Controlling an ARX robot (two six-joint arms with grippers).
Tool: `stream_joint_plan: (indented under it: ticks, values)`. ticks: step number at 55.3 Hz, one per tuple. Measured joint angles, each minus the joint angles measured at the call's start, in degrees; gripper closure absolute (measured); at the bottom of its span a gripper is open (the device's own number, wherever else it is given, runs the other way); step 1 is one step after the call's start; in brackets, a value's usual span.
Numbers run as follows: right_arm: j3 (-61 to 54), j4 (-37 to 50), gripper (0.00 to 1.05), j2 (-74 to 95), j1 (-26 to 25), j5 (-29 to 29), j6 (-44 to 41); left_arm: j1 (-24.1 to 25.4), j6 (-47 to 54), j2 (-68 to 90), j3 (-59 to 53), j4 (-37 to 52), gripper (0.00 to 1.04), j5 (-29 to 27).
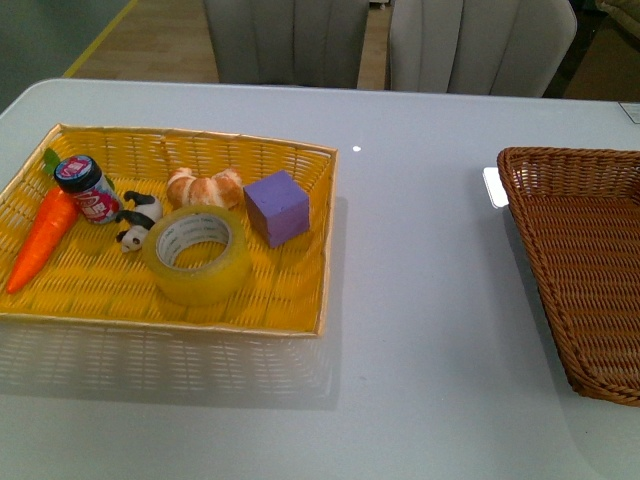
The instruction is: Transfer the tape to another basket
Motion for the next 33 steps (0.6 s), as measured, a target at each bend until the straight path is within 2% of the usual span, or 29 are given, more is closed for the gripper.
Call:
stream_joint_plan:
  ticks: [33]
  values:
    - [0.0,0.0,0.09,0.0,0.0,0.0,0.0,0.0,0.0,0.0,0.0,0.0,0.09,0.0]
